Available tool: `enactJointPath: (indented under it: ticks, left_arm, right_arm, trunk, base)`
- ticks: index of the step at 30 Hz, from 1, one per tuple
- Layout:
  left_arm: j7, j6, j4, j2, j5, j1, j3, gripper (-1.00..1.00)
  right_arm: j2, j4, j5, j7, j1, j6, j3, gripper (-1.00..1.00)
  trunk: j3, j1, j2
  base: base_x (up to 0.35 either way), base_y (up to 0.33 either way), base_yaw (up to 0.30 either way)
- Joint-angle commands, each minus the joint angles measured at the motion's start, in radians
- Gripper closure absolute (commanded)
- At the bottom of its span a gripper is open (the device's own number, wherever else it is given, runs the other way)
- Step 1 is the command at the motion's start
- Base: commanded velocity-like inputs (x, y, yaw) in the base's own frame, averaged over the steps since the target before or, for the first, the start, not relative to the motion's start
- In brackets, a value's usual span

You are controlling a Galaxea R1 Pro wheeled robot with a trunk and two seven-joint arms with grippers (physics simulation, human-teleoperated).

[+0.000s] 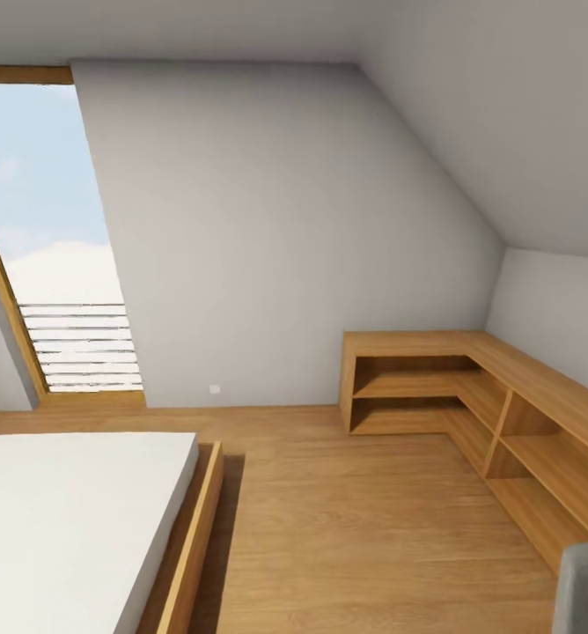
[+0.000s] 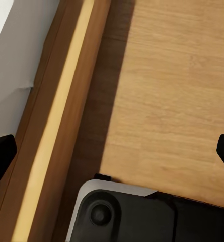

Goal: In the bedroom, organize the workspace by keeping the computer under the desk, ensuring the monitor is on the desk, placing the keyboard on the desk next to the monitor, placing the mouse on the desk next to the keyboard, moving the folder from the swivel chair onto the desk next to the mouse, stacking the notebook on top of the folder with the pen on top of the notebook, and positioning the swivel chair next to the desk.

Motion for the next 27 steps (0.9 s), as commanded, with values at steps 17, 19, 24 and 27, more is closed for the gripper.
enactJointPath:
  ticks: [17,19,24,27]
  left_arm:
    - [0.005,-0.001,-0.001,0.000,0.002,0.001,-0.002,-1.00]
    - [0.005,-0.001,-0.001,0.000,0.002,0.001,-0.002,-1.00]
    - [0.005,-0.001,0.000,0.000,0.002,0.001,-0.002,-1.00]
    - [0.005,-0.001,0.000,0.000,0.002,0.001,-0.002,-1.00]
  right_arm:
    - [0.000,0.000,-0.008,-0.001,0.000,-0.001,0.010,-1.00]
    - [0.000,0.000,-0.008,0.000,0.000,-0.001,0.010,-1.00]
    - [0.000,0.000,-0.008,0.000,0.000,0.000,0.010,-1.00]
    - [0.000,0.000,-0.008,0.000,0.000,0.000,0.010,-1.00]
  trunk:
    - [0.000,0.001,0.000]
    - [0.000,0.001,0.000]
    - [0.000,0.001,0.000]
    - [0.000,0.001,0.000]
  base:
    - [0.292,0.000,0.000]
    - [0.318,0.000,0.000]
    - [0.319,0.000,0.000]
    - [0.320,0.000,0.000]
